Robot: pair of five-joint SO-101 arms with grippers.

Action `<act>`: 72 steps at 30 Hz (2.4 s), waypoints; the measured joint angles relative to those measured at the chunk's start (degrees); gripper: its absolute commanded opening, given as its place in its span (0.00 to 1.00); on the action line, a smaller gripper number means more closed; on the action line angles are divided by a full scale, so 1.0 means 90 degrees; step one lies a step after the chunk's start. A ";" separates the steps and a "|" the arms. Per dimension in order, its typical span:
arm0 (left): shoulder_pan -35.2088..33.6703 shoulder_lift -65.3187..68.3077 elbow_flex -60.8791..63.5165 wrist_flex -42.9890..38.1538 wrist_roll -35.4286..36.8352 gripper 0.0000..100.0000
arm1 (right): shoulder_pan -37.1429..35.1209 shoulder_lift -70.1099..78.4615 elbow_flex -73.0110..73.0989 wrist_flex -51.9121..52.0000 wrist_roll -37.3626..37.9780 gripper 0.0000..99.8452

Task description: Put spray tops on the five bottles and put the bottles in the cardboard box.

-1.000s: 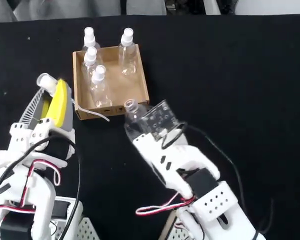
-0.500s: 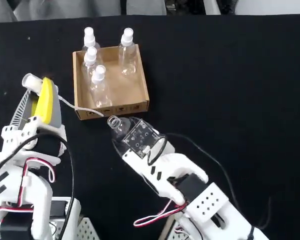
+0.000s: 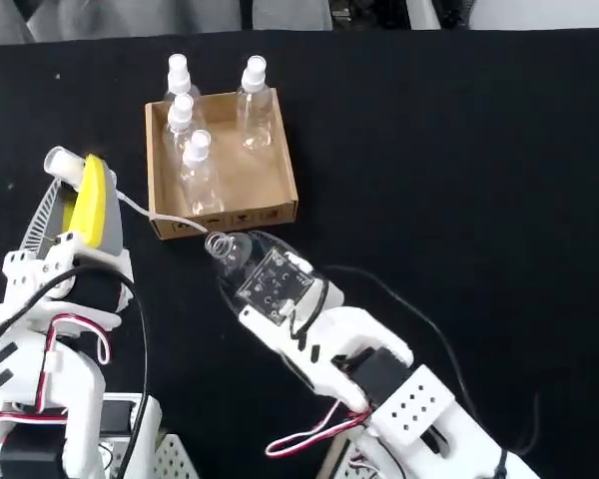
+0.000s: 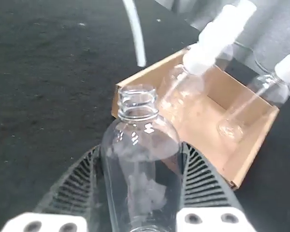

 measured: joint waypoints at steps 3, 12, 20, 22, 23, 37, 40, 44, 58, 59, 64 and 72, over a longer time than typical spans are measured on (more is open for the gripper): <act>0.0000 0.0020 0.0137 -0.0010 0.0010 0.03 | -0.0166 0.0000 0.0000 -0.0010 0.0000 0.09; 0.0000 -0.0020 0.0137 -0.0010 0.0010 0.03 | -0.0166 0.0000 0.0000 -0.0234 0.0000 0.09; 0.0000 -0.0020 0.0137 -0.0010 0.0010 0.03 | -0.0166 0.0000 0.0000 -0.0322 0.0000 0.09; 0.0000 -0.0020 0.0137 -0.0010 0.0010 0.03 | -0.0166 0.0000 0.0000 -0.0322 0.0000 0.09; 0.0000 -0.0020 0.0137 -0.0010 0.0010 0.03 | -0.0166 0.0000 0.0000 -0.0322 0.0000 0.09; 0.0000 -0.0020 0.0137 -0.0010 0.0010 0.03 | -0.0166 0.0000 0.0088 -0.0322 0.0000 0.09; 0.0000 -0.0020 0.0137 -0.0010 0.0010 0.03 | -0.0176 0.0000 0.0088 -0.0322 0.0000 0.09; 0.0000 -0.0020 0.0137 -0.0010 0.0010 0.03 | -0.0176 0.0000 0.0088 -0.0322 0.0000 0.09; 0.0000 -0.0020 0.0137 -0.0010 0.0010 0.03 | -0.0147 0.0000 0.0371 -0.0899 0.0000 0.09; -0.0010 -0.0059 0.0137 -0.0010 0.0010 0.03 | -0.0137 0.0000 0.0371 -0.0899 0.0000 0.09; -0.0020 -0.0684 0.0137 -0.0010 0.0010 0.03 | -0.0117 0.0000 0.0371 -0.0899 0.0000 0.09; -0.0020 -0.1260 0.0127 0.0000 -0.0176 0.03 | -0.0117 0.0000 0.0371 -0.0899 0.0000 0.09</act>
